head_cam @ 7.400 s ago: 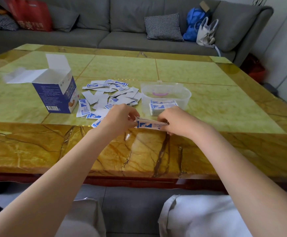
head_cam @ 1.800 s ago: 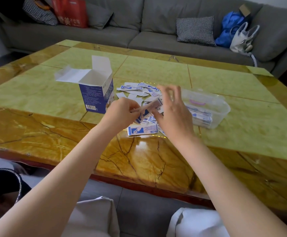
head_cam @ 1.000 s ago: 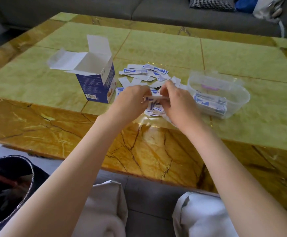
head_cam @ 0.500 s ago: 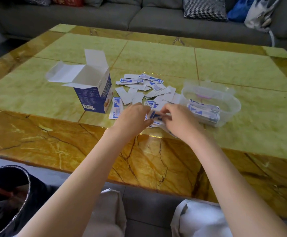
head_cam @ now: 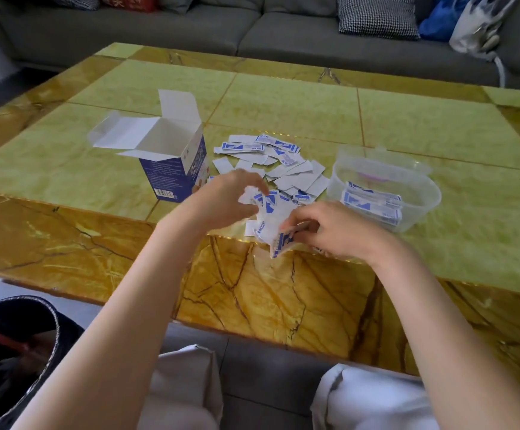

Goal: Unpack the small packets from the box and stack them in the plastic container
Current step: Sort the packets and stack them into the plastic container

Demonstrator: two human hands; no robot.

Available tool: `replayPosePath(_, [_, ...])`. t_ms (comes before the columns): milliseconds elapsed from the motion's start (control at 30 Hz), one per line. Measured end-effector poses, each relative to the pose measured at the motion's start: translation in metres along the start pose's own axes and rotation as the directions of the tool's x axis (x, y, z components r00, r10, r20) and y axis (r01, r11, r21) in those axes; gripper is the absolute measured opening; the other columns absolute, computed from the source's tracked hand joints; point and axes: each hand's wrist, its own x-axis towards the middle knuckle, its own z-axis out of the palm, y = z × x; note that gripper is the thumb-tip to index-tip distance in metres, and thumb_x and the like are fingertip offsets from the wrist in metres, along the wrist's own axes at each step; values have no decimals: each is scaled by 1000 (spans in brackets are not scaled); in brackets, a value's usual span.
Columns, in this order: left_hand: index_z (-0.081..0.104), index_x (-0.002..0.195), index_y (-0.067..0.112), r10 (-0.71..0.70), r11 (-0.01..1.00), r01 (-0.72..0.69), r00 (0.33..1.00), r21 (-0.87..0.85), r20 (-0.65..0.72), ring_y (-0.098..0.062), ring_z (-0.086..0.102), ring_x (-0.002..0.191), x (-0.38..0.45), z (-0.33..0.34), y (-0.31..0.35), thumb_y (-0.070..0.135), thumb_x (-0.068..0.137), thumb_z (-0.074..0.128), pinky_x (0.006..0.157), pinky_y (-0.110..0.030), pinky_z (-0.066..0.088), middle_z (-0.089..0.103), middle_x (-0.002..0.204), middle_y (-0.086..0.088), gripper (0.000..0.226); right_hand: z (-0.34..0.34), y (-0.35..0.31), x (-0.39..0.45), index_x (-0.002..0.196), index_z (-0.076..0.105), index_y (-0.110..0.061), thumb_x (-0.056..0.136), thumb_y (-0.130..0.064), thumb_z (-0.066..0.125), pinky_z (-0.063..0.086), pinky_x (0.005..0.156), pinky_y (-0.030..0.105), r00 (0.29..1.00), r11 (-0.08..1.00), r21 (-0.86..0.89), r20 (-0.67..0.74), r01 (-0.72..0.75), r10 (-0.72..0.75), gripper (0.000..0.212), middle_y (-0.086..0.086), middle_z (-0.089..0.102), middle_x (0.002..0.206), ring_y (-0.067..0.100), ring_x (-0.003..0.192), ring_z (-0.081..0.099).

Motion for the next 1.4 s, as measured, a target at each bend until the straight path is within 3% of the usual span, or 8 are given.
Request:
replayPosePath(100, [48, 131, 28, 146, 957, -159, 987, 243, 72, -22, 38, 124, 5, 28, 9, 15, 92, 51, 104, -30, 31, 42, 141, 5, 42, 2, -1, -1, 102, 67, -23, 88, -12, 59, 47, 52, 16, 997, 1000, 20, 68, 21, -23, 20, -8, 62, 107, -3, 73, 59])
replayPosePath(200, [39, 137, 31, 105, 912, -139, 989, 387, 107, -27, 29, 127, 9, 45, 10, 24, 93, 50, 104, -30, 27, 32, 147, 3, 46, 1, 1, -1, 96, 69, -21, 87, -8, 57, 49, 65, 15, 996, 998, -54, 78, 42, -38, 20, -6, 57, 112, 12, 92, 55])
replayPosePath(333, [50, 122, 22, 51, 957, -53, 999, 284, 15, -24, 40, 119, 10, 40, 3, 27, 84, 64, 96, -29, 35, 43, 133, -4, 40, 0, 6, -1, 91, 68, -27, 87, -5, 52, 46, 84, 32, 999, 993, -112, -41, -35, 30, 27, -7, 55, 104, 16, 96, 55])
replayPosePath(633, [52, 116, 18, 64, 986, -88, 984, -145, -165, -14, 57, 77, 5, 28, 10, 12, 84, 63, 67, -21, 46, 59, 88, 4, 34, 2, 3, 4, 84, 61, -23, 89, -6, 54, 45, 45, 25, 979, 973, 204, -150, -108, 140, 19, 1, 65, 73, 18, 56, 62])
replayPosePath(867, [62, 65, 19, -49, 845, -49, 984, -533, -169, 2, 60, 72, -2, 12, 4, -11, 78, 59, 63, -9, 50, 63, 79, 7, 33, -3, -3, 4, 80, 59, -12, 90, -1, 54, 27, 34, 16, 944, 586, 808, -143, -63, 298, 15, 4, 60, 74, 9, 46, 51])
replayPosePath(1033, [66, 67, 24, 25, 839, -127, 980, -529, -196, -9, 56, 97, -2, 13, -2, -5, 77, 66, 80, -19, 49, 58, 101, 4, 31, -10, -6, 0, 85, 61, -8, 89, 0, 54, 23, 32, 15, 994, 581, 813, -35, -32, 103, 11, 4, 60, 69, 9, 48, 50])
replayPosePath(1200, [63, 66, 19, 17, 793, -199, 952, -576, -307, 6, 57, 69, -3, 10, 5, -14, 78, 56, 59, -6, 42, 61, 83, 6, 36, -8, -13, 2, 82, 58, -10, 90, -1, 53, 26, 30, 15, 979, 486, 872, -43, -61, 200, 13, 3, 62, 64, 7, 38, 48])
replayPosePath(1400, [68, 77, 4, 188, 954, -299, 668, -28, -720, -1, 48, 69, -4, 13, 8, -11, 73, 61, 67, -4, 43, 55, 86, -2, 17, -9, -18, 2, 89, 55, -5, 93, -5, 41, 22, 25, 10, 976, -63, 984, 175, -168, 131, 14, 12, 68, 75, 5, 35, 44])
